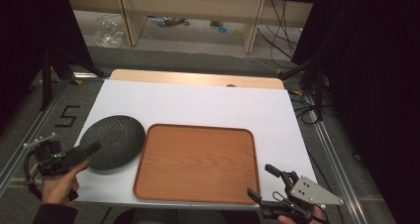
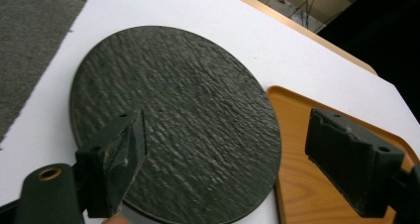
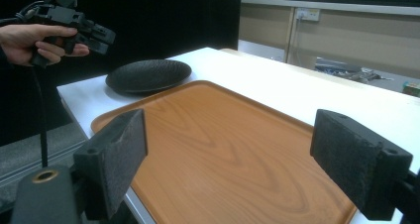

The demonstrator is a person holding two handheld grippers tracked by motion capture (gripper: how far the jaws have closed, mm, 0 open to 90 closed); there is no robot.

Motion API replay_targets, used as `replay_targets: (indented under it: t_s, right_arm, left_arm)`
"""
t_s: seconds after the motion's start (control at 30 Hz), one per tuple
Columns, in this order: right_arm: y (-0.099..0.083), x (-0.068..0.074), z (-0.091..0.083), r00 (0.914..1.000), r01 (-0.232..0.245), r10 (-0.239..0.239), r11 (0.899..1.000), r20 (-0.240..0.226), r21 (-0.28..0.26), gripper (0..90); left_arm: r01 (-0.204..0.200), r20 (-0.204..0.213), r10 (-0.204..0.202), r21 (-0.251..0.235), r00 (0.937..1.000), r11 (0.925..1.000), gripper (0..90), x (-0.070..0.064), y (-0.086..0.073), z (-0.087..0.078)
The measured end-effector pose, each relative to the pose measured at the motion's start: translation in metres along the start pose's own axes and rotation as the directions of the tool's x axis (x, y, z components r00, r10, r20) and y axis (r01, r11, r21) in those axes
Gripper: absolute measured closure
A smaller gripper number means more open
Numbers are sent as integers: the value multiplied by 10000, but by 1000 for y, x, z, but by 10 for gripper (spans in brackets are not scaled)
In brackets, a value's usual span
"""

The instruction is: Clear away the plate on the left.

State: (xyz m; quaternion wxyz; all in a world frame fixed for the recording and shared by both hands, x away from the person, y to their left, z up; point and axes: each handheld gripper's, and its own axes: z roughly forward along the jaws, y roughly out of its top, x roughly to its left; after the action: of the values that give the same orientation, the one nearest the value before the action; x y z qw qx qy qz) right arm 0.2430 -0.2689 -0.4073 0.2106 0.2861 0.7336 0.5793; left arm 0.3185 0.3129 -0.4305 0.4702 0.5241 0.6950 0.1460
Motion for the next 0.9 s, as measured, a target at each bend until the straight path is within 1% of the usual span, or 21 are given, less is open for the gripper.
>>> replay_targets:
  t_s: [0.03, 0.1, 0.13, 0.2, 0.23, 0.27, 0.3, 0.37, 0.4, 0.43, 0.5, 0.57, 0.6, 0.63, 0.67, 0.7, 0.73, 0.77, 0.83, 0.87, 0.9]
  right_arm:
    - [0, 0, 0, 10000, 13, -13, 10000, -17, -35, 156]
    - [0, 0, 0, 10000, 10, -10, 10000, -39, -26, 156]
    - [0, 0, 0, 10000, -4, 4, 10000, -45, -24, 156]
    - [-1, 0, 2, 10000, -49, 48, 9996, -26, -282, 156]
    - [-1, 0, 2, 10000, -49, 48, 9996, -26, -282, 156]
    - [0, 0, 0, 10000, -3, 3, 10000, -5, -37, 156]
    - [-1, 0, 2, 10000, -13, 13, 9997, -20, -264, 156]
    - [-1, 0, 2, 10000, 10, -10, 9997, 33, -235, 156]
    - [0, 0, 0, 9999, 45, -44, 9999, 123, -137, 156]
    - [0, 0, 0, 9999, 45, -44, 9999, 123, -137, 156]
    - [-1, 0, 2, 10000, -20, 20, 9995, -28, -301, 156]
    - [-1, 0, 2, 10000, -34, 33, 9994, -38, -330, 156]
    - [-1, 0, 2, 10000, -38, 36, 9995, -41, -321, 156]
    - [-1, 0, 2, 10000, -14, 13, 9996, -27, -290, 156]
    - [-1, 0, 2, 10000, -31, 29, 9995, -48, -321, 156]
    - [-1, 0, 2, 10000, -31, 29, 9995, -48, -321, 156]
    - [-1, 0, 3, 10000, -35, 34, 9996, -36, -292, 156]
    - [-1, 0, 3, 10000, -35, 34, 9996, -36, -292, 156]
    - [-1, 1, 2, 10000, -4, 2, 9996, -59, -267, 156]
    - [0, 1, 0, 10000, 60, -60, 10000, 35, -43, 156]
    - [0, 1, 0, 10000, 64, -63, 10000, 35, -50, 156]
  left_arm:
    - [138, -17, -138, 28, 9999, 9999, 163, 3, 1, 0]
    - [202, -12, -202, -1, 9998, 9998, 165, 5, 1, 0]
    - [393, -143, -394, -64, 9991, 9992, 169, 8, 1, 1]
    - [606, -60, -606, -22, 9981, 9982, 169, 12, 2, 2]
    - [606, -60, -606, -22, 9981, 9982, 169, 12, 2, 2]
    - [781, 37, -781, -20, 9969, 9969, 169, 13, 2, 3]
    - [940, 31, -939, -60, 9956, 9956, 169, 14, 3, 4]
    - [1147, 91, -1146, -56, 9934, 9934, 170, 20, 3, 5]
    - [1153, -7, -1153, 114, 9933, 9933, 170, 22, 4, 5]
    - [1153, -7, -1153, 114, 9933, 9933, 171, 22, 4, 5]
    - [1411, 292, -1417, 223, 9895, 9897, 174, 27, 4, 8]
    - [1502, 273, -1510, 311, 9882, 9882, 174, 28, 4, 9]
    - [1707, 401, -1721, 366, 9843, 9847, 174, 31, 4, 10]
    - [1759, 353, -1776, 462, 9835, 9833, 174, 33, 5, 10]
    - [1932, 226, -1946, 539, 9806, 9797, 174, 34, 5, 10]
    - [1932, 226, -1946, 539, 9806, 9797, 176, 34, 5, 10]
    - [2194, 273, -2211, 545, 9749, 9741, 181, 40, 5, 11]
    - [2194, 273, -2211, 545, 9749, 9741, 181, 40, 5, 11]
    - [2365, 229, -2386, 687, 9709, 9692, 181, 44, 5, 12]
    - [2450, 293, -2479, 783, 9683, 9663, 185, 47, 4, 14]
    - [2450, 293, -2479, 783, 9683, 9663, 184, 47, 4, 14]
